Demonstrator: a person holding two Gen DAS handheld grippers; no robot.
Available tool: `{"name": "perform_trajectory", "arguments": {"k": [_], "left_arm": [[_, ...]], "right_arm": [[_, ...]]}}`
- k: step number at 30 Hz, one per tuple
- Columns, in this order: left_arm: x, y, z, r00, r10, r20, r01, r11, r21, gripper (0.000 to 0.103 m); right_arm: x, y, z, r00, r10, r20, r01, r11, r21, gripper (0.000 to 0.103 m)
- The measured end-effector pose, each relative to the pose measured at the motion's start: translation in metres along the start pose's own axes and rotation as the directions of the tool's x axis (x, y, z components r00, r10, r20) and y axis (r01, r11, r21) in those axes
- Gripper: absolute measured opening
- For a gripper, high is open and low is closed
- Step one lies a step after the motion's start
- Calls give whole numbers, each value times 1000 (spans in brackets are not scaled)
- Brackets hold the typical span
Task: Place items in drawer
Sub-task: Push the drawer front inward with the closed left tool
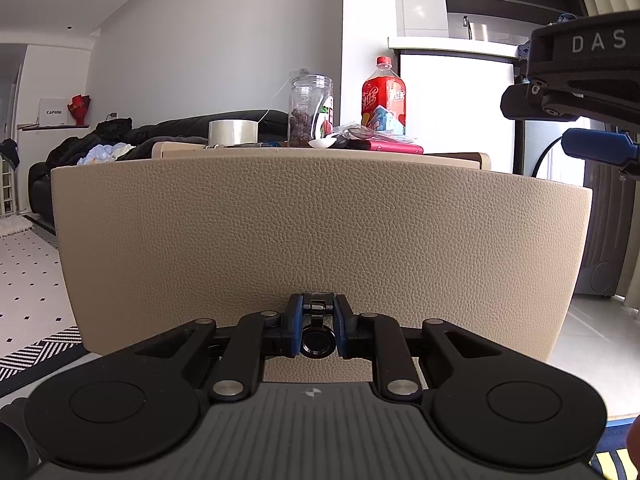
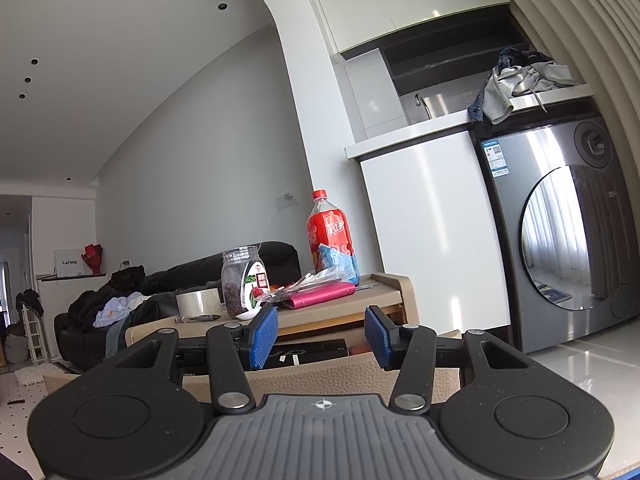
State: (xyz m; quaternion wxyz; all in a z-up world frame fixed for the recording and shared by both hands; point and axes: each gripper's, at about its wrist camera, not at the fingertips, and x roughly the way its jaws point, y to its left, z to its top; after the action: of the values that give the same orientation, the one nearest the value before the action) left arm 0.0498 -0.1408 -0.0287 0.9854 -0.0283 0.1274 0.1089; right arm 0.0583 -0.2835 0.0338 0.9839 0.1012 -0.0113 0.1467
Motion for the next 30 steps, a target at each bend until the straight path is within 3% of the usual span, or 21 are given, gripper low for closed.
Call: {"name": "perform_trajectory", "arguments": {"k": [30], "left_arm": [[17, 1, 8, 1000, -9, -23, 10, 1000, 15, 19]], "right_arm": [[2, 0, 1, 1000, 12, -12, -13, 999, -30, 52]]}}
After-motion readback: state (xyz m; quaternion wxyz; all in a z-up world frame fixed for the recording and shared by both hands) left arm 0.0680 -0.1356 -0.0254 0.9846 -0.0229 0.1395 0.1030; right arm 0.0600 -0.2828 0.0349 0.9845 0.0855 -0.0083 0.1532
